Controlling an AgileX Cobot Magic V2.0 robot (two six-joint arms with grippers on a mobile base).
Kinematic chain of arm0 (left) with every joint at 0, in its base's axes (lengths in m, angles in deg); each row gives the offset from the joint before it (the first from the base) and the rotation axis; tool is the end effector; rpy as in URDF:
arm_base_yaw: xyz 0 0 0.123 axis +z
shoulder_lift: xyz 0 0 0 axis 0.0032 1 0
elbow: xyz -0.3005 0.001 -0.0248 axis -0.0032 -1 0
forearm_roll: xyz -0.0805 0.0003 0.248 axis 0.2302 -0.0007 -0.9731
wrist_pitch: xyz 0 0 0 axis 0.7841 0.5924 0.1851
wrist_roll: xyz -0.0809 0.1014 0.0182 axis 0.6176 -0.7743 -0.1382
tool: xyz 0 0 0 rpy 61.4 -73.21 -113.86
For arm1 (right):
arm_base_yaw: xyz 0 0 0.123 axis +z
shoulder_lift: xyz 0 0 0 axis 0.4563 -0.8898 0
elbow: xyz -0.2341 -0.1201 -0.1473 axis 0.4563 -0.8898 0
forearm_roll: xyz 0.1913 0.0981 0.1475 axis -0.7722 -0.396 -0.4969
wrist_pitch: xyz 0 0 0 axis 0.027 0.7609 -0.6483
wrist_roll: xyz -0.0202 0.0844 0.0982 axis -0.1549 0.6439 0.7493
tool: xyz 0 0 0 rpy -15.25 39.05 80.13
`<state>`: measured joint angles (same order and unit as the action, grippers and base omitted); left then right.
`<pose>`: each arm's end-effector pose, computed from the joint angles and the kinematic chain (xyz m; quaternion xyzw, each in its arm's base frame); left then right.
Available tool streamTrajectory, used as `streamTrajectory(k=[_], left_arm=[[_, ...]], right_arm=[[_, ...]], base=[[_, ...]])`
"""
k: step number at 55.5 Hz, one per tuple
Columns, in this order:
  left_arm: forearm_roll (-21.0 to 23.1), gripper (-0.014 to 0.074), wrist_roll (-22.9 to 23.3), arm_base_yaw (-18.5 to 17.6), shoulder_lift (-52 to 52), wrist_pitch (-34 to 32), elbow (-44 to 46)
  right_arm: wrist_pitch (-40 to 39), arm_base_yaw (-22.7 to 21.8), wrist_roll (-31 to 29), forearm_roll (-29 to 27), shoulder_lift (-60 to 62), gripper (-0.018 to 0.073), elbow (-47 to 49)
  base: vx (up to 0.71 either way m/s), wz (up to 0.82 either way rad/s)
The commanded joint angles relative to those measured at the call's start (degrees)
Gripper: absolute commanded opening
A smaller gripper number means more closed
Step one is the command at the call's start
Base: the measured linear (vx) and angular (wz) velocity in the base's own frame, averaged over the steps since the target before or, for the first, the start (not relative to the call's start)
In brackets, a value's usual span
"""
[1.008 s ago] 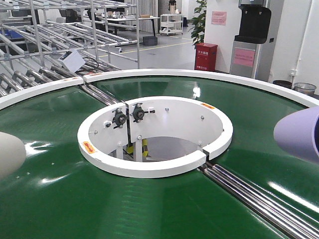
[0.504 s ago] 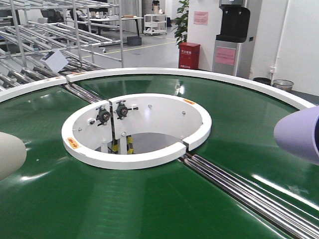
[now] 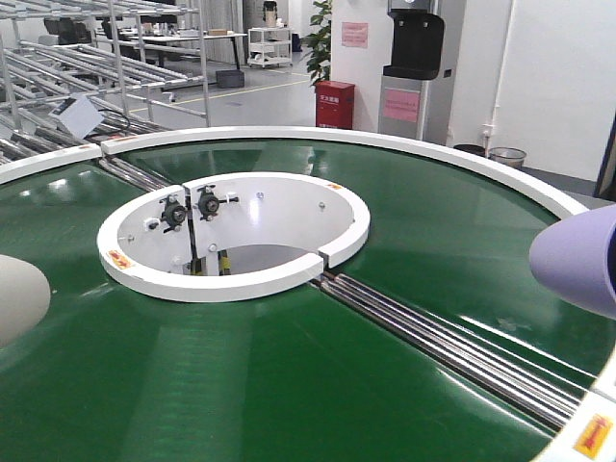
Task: Grab cup from conveyor and place in blue bin
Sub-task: 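Drive the base away from the conveyor holding both cups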
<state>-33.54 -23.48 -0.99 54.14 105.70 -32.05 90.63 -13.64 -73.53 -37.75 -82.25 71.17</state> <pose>0.1709 -0.0270 0.4195 0.0795 0.7780 -0.0648 0.6199 0.1833 0.0312 0.4401 -0.0534 0.7750 0.0439 0.6282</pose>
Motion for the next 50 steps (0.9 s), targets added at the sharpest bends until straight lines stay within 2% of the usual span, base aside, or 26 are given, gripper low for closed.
streamTrajectory(k=[1,50], left_arm=[[1.6,-0.0007,0.0,0.0,-0.2,-4.7,1.5],[1.6,-0.0007,0.0,0.0,-0.2,-4.7,1.5]], right_arm=[[-5.1,-0.1,0.0,0.9,0.5,-0.0009,1.8],[-5.1,-0.1,0.0,0.9,0.5,-0.0009,1.8]], base=[[-0.19,-0.12],[-0.19,-0.24]])
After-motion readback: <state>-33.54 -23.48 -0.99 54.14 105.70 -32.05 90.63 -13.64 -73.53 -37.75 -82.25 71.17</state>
